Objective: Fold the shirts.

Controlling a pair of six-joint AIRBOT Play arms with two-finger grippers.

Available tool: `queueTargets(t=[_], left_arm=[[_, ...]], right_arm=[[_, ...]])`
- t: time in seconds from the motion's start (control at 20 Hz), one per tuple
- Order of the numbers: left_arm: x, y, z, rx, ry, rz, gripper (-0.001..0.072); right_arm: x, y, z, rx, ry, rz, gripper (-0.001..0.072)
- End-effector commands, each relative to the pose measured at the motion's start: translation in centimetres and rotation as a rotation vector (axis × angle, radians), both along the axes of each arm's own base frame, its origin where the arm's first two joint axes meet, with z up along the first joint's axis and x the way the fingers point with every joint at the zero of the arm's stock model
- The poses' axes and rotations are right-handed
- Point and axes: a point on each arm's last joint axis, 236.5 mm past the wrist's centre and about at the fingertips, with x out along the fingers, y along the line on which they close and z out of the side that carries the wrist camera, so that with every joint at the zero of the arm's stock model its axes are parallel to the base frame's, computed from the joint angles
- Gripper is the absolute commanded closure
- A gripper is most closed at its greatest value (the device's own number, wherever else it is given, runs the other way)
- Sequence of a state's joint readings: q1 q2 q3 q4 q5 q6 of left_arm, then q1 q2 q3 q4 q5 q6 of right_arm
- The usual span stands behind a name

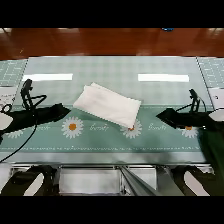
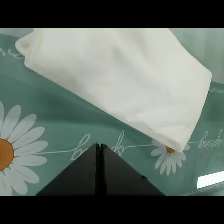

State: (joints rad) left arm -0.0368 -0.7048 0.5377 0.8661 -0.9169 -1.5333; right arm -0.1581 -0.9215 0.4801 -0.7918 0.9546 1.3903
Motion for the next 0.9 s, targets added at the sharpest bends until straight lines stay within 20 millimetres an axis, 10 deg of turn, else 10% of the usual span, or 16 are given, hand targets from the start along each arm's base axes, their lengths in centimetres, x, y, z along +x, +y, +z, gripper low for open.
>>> queueTargets(t=[0.0,0.65,0.75,0.85], left_arm=[[-0.5,-0.7,-0.7,-0.001,0.009,-0.017,0.0693],[0.6,-0.2,-0.8,0.004,-0.013,0.015,0.0693],[0.8,-0.1,-0.8,0.005,-0.018,0.022,0.0693],[0.8,-0.1,-0.8,0.006,-0.020,0.023,0.0693]], right_arm=[[1.3,3.5,-1.6,0.067,-0.048,-0.056,0.0304],[4.6,12.0,-4.9,0.224,0.165,0.166,0.0311],[4.6,14.0,-5.4,0.216,0.170,0.215,0.0380],[5.3,15.9,-4.8,0.207,0.132,0.282,0.0679]])
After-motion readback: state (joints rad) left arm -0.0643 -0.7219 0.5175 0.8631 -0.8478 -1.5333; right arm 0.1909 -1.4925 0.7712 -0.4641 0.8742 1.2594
